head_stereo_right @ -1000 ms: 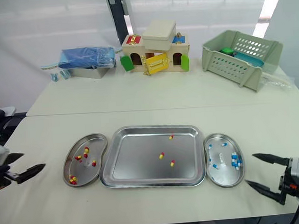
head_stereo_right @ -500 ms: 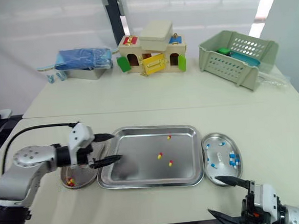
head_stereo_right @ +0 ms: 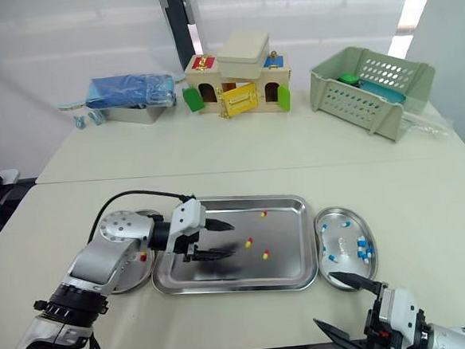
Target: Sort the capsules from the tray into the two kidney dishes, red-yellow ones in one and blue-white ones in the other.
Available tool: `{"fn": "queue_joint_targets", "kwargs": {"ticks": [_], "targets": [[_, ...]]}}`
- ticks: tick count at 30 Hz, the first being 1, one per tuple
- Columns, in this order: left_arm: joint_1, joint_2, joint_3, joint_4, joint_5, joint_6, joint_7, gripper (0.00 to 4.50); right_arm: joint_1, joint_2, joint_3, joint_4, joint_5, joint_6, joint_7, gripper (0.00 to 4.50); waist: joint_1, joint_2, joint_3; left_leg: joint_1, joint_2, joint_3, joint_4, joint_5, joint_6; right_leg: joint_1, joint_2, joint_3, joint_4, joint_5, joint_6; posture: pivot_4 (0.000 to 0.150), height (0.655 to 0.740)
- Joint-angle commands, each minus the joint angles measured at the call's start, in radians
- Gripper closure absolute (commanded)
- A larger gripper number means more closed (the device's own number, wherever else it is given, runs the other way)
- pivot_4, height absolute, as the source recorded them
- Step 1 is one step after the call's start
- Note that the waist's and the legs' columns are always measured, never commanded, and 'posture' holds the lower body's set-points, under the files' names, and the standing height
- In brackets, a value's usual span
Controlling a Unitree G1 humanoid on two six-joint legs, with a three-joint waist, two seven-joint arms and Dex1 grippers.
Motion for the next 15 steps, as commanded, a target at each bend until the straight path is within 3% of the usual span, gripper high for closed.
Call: {"fn": "queue_joint_targets", "kwargs": {"ticks": [1,15], "targets": [[-0.034,-0.03,-0.008,0.029,0.027,-0.047,0.002,1.51,0.011,0.003,0.011,-0.055,0.0,-0.019,-0.029,0.0,0.001,0.0,0.0,0.0,0.0,0.0,0.0,0.0,0.0,0.0,0.0,0.0,0.0,0.0,0.0,0.15,0.74],[-0.082,-0.13,-0.021,0.151,0.098,-0.088,0.024,1.51,0.005,0.001,0.047,-0.041,-0.014,-0.044,-0.075,0.0,0.0,0.0,0.0,0.0,0.0,0.0,0.001,0.0,0.0,0.0,0.0,0.0,0.0,0.0,0.0,0.15,0.74]]}}
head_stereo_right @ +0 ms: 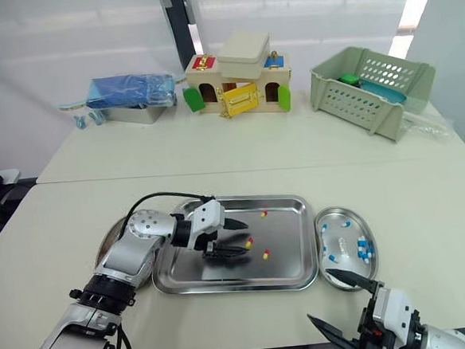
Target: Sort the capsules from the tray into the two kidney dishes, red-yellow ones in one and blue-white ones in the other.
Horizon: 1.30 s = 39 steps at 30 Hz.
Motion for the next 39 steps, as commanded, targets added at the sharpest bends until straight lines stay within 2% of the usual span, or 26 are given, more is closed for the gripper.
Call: {"fn": "queue_joint_targets", "kwargs": {"ticks": [1,7,10,13,22,27,39], "targets": [[-0.008,-0.014,-0.005,-0.011,0.01,-0.001,0.009,1.51,0.005,0.0,0.002,-0.017,-0.001,-0.029,-0.011,0.0,0.0,0.0,0.0,0.0,0.0,0.0,0.0,0.0,0.0,0.0,0.0,0.0,0.0,0.0,0.0,0.15,0.74],[-0.001,-0.019,-0.021,0.002,0.043,-0.003,0.02,1.51,0.005,0.0,0.008,-0.014,-0.003,-0.035,-0.021,0.0,0.0,0.0,0.0,0.0,0.0,0.0,0.0,0.0,0.0,0.0,0.0,0.0,0.0,0.0,0.0,0.15,0.74],[0.005,-0.016,-0.028,-0.004,0.052,-0.001,0.019,2.06,0.002,-0.002,0.01,-0.018,-0.003,-0.034,-0.027,0.0,0.0,0.0,0.0,0.0,0.0,0.0,0.0,0.0,0.0,0.0,0.0,0.0,0.0,0.0,0.0,0.15,0.74],[0.008,-0.011,-0.032,-0.011,0.061,0.005,0.016,3.0,0.003,-0.004,0.01,-0.02,-0.001,-0.035,-0.031,0.0,0.001,0.0,0.0,0.0,0.0,0.0,0.0,0.0,0.0,0.0,0.0,0.0,0.0,0.0,0.0,0.15,0.74],[0.01,-0.009,-0.028,-0.012,0.063,0.002,0.021,3.0,0.003,-0.005,0.015,-0.026,0.0,-0.033,-0.041,0.0,0.0,0.0,0.0,0.0,0.0,0.0,0.0,0.0,0.0,0.001,0.0,0.0,0.0,0.0,0.0,0.15,0.74],[0.01,-0.008,-0.03,-0.01,0.064,0.006,0.018,4.11,0.0,-0.005,0.02,-0.028,-0.002,-0.03,-0.047,0.0,0.0,0.0,0.0,0.001,0.0,0.0,0.0,0.0,0.0,0.001,0.0,0.0,0.0,0.0,0.0,0.15,0.74],[0.013,-0.013,-0.018,-0.009,0.052,-0.009,0.024,4.11,-0.007,-0.015,0.021,-0.051,0.006,-0.008,-0.06,0.0,0.0,0.0,0.0,0.001,0.0,0.0,0.0,0.0,0.0,0.001,0.0,0.0,0.0,0.0,0.0,0.15,0.74]]}}
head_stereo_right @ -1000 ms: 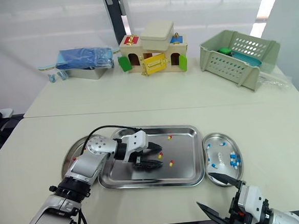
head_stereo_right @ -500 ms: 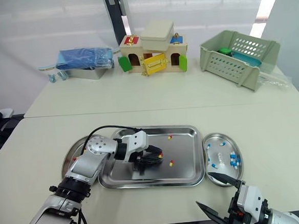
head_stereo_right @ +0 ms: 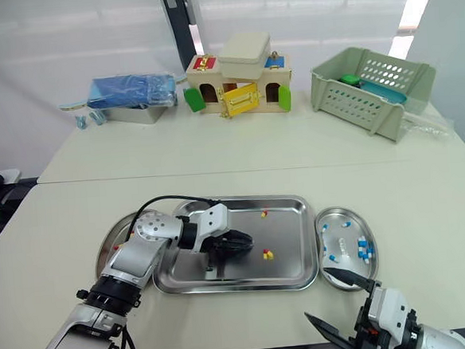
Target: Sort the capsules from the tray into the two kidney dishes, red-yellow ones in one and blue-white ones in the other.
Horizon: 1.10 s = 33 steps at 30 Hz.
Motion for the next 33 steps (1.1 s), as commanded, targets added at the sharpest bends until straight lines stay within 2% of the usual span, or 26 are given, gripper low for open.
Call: {"fn": "queue_joint_targets", "kwargs": {"ticks": [1,3,6,12,18,26,33], "targets": [[0.01,0.005,0.008,-0.01,-0.003,-0.006,0.0,4.11,0.003,-0.008,0.0,-0.054,0.023,0.007,-0.01,0.0,0.0,0.0,0.0,0.0,0.0,0.0,0.0,0.0,0.0,0.0,0.0,0.0,0.0,0.0,0.0,0.15,0.74],[0.007,-0.001,0.021,-0.005,-0.016,-0.015,0.004,4.11,0.004,-0.01,0.0,-0.06,0.024,0.012,-0.013,0.0,0.0,0.0,0.0,0.0,0.0,0.0,0.0,0.0,0.0,0.0,0.0,0.0,0.0,0.0,0.0,0.15,0.74],[-0.013,-0.001,0.034,0.007,-0.025,-0.011,0.009,3.55,0.005,-0.011,-0.001,-0.071,0.025,0.021,-0.017,0.0,0.0,0.0,0.0,0.0,0.0,0.0,0.0,0.0,0.0,0.0,0.0,0.0,0.0,0.0,0.0,0.15,0.74],[-0.026,0.011,0.082,-0.033,-0.097,0.026,-0.033,1.81,0.001,-0.013,-0.002,-0.082,0.027,0.035,-0.021,0.0,0.0,0.0,0.0,0.0,0.0,0.0,0.0,0.0,0.0,0.0,0.0,0.0,0.0,0.0,0.0,0.15,0.74],[-0.052,0.029,0.053,-0.027,-0.1,-0.063,-0.139,0.02,-0.006,-0.017,-0.004,-0.079,0.028,0.039,-0.015,0.0,0.0,0.0,0.0,0.0,0.0,0.0,0.0,0.0,0.0,0.0,0.0,0.0,0.0,0.0,0.0,0.15,0.74],[-0.042,0.022,0.009,-0.028,-0.085,-0.146,-0.23,0.02,0.004,-0.011,0.0,-0.089,0.023,0.04,-0.025,0.0,0.0,0.0,0.0,0.0,0.0,0.0,0.0,0.0,0.0,0.0,0.0,0.0,0.0,0.0,0.0,0.15,0.74],[-0.063,0.006,-0.039,0.062,-0.03,-0.274,-0.252,0.02,0.009,-0.007,-0.002,-0.094,0.017,0.039,-0.044,0.0,0.0,0.0,0.0,0.0,0.0,0.0,0.0,0.0,0.0,0.0,0.0,0.0,0.0,0.0,0.0,0.15,0.74]]}}
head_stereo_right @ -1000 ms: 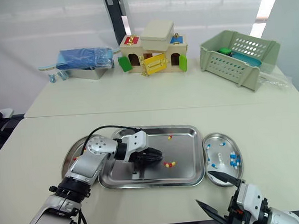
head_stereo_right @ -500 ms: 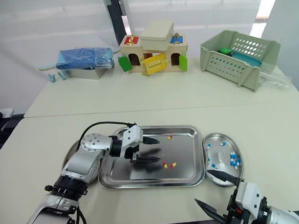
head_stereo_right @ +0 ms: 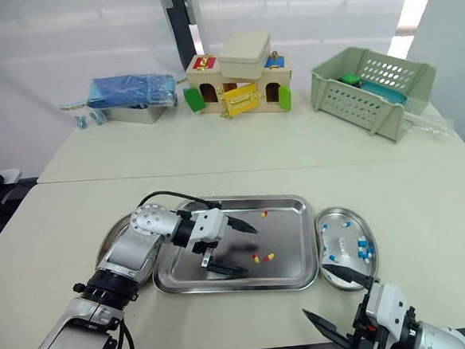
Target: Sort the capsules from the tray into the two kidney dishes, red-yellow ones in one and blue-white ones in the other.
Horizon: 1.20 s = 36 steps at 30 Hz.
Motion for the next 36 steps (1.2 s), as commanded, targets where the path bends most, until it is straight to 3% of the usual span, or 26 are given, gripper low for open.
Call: {"fn": "queue_joint_targets", "kwargs": {"ticks": [1,3,7,20,23,25,30,33,35,36], "targets": [[-0.019,-0.016,-0.012,0.027,0.013,-0.053,-0.007,0.02,0.003,0.001,-0.004,-0.036,0.016,-0.007,-0.013,0.0,0.0,0.0,0.0,0.0,0.0,0.0,0.0,0.0,0.0,0.0,0.0,0.0,0.0,0.0,0.0,0.15,0.74],[-0.026,-0.021,-0.017,0.045,0.022,-0.067,-0.007,0.2,0.0,0.0,-0.004,-0.036,0.016,-0.006,-0.016,0.0,0.0,0.0,0.0,0.0,0.0,0.0,0.0,0.0,0.0,0.0,0.0,0.0,0.0,0.0,0.0,0.15,0.74],[-0.04,-0.032,-0.027,0.083,0.059,-0.091,0.009,1.07,0.001,0.002,0.006,-0.049,0.011,-0.001,-0.031,0.0,0.0,0.0,0.0,0.0,0.0,0.0,0.0,0.0,0.0,0.0,0.0,0.0,0.0,0.0,0.0,0.15,0.74],[-0.037,-0.048,-0.034,0.061,0.08,-0.049,0.03,1.07,0.002,-0.003,0.027,-0.093,0.007,0.035,-0.063,0.0,0.0,0.0,0.0,0.0,0.0,0.0,0.0,0.0,0.0,0.0,0.0,0.0,0.0,0.0,0.0,0.15,0.74],[-0.034,-0.039,-0.042,0.049,0.081,-0.041,0.013,1.55,-0.001,-0.007,0.028,-0.094,0.008,0.039,-0.067,0.0,0.0,0.0,0.0,0.0,0.0,0.0,0.0,0.0,0.0,0.0,0.0,0.0,0.0,0.0,0.0,0.15,0.74],[-0.033,-0.034,-0.046,0.045,0.089,-0.038,0.016,2.19,0.002,-0.008,0.026,-0.092,0.008,0.036,-0.065,0.0,0.0,0.0,0.0,0.0,0.0,0.0,0.0,0.0,0.0,0.0,0.0,0.0,0.0,0.0,0.0,0.15,0.74],[-0.032,-0.033,-0.053,0.037,0.093,-0.032,0.015,2.19,-0.005,-0.008,0.026,-0.082,0.007,0.033,-0.062,0.0,0.0,0.0,0.0,0.0,0.0,0.0,0.0,0.0,0.0,0.0,0.0,0.0,0.0,0.0,0.0,0.15,0.74],[-0.03,-0.032,-0.056,0.03,0.097,-0.027,0.016,2.75,-0.009,-0.008,0.026,-0.078,0.007,0.032,-0.06,0.0,0.0,0.0,0.0,0.0,0.0,0.0,0.0,0.0,0.0,0.0,0.0,0.0,0.0,0.0,0.0,0.15,0.74],[-0.03,-0.03,-0.061,0.028,0.104,-0.027,0.018,3.37,-0.009,-0.008,0.025,-0.074,0.007,0.028,-0.058,0.0,0.0,0.0,0.0,0.0,0.0,0.0,0.0,0.0,0.0,0.0,0.0,0.0,0.0,0.0,0.0,0.15,0.74],[-0.028,-0.028,-0.063,0.027,0.109,-0.029,0.021,3.37,-0.008,-0.008,0.024,-0.072,0.007,0.026,-0.056,0.0,0.0,0.0,0.0,0.0,0.0,0.0,0.0,0.0,0.0,0.0,0.0,0.0,0.0,0.0,0.0,0.15,0.74]]}}
